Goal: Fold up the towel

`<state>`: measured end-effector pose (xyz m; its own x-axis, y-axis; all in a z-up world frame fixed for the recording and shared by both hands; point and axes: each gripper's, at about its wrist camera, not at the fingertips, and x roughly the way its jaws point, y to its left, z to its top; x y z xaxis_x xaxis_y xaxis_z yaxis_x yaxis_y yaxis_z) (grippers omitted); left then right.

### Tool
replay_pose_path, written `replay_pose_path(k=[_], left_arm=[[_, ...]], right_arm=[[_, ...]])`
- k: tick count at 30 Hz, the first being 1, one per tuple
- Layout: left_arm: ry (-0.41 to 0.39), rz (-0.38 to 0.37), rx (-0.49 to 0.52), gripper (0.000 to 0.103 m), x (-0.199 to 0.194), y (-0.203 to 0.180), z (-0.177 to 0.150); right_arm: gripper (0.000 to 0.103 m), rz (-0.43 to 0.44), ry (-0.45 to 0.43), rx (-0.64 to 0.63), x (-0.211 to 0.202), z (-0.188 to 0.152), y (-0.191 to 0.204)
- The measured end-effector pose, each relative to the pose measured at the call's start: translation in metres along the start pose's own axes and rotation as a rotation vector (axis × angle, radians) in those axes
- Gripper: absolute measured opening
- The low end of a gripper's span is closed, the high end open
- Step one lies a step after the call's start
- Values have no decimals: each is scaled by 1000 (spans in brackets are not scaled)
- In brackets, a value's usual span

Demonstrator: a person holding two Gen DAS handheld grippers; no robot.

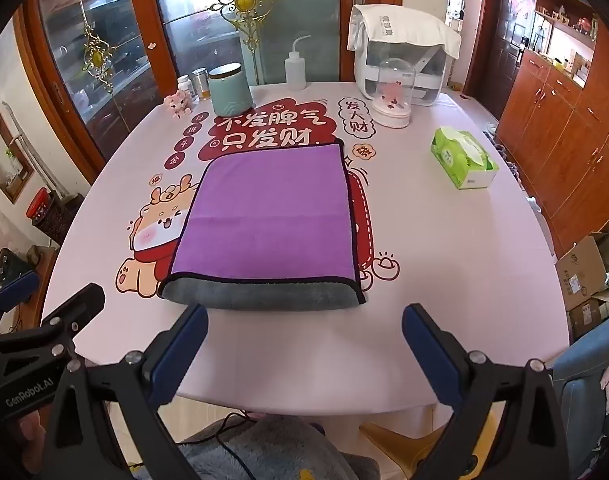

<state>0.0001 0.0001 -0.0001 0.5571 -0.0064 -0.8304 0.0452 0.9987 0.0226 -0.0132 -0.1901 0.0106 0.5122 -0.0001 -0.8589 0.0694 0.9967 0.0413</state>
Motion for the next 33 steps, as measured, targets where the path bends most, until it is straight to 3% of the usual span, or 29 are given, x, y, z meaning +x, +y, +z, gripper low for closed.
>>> replay_pose_path(k=[33], left_arm=[[10,-12,19,102,3,-8,-1]], right_arm=[[98,7,28,8,12,-3,-7]])
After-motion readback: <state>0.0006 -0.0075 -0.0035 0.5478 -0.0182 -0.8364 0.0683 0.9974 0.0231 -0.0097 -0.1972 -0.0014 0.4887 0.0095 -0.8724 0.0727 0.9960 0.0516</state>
